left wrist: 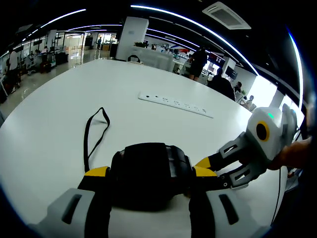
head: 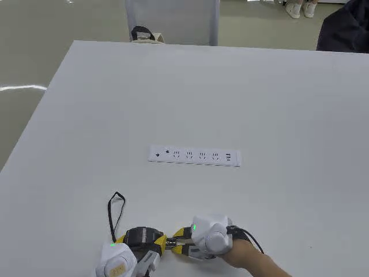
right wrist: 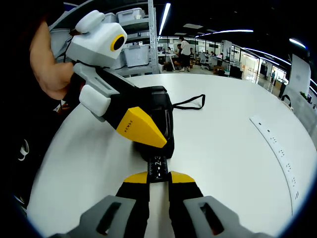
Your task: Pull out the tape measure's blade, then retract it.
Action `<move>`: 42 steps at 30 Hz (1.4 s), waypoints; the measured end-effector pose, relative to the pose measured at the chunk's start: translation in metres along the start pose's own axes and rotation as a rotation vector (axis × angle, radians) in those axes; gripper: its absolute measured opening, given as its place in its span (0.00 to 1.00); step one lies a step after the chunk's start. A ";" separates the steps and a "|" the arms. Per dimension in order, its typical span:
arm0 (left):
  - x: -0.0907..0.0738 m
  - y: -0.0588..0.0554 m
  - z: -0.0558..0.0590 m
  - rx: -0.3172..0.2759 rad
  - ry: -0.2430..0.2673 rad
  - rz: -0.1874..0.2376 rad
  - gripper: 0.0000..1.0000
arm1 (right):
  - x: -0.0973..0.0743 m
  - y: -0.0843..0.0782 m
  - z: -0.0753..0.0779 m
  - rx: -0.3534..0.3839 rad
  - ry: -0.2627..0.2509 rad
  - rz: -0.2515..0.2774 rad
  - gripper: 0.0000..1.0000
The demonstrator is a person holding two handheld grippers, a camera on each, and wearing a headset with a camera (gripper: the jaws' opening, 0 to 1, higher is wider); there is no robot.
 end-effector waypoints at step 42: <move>-0.001 0.001 0.001 0.061 -0.057 -0.041 0.63 | 0.012 0.013 0.001 -0.089 0.046 -0.026 0.17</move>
Point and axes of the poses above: the centre of the closed fingertips' face, and the gripper's own axes: x roughly forward along the fingers, z roughly to its right, y roughly out of its top, the point moved 8 cm from there along -x, roughly backward along the fingers, and after that the axes turned 7 degrees about z, right-handed, at the moved point
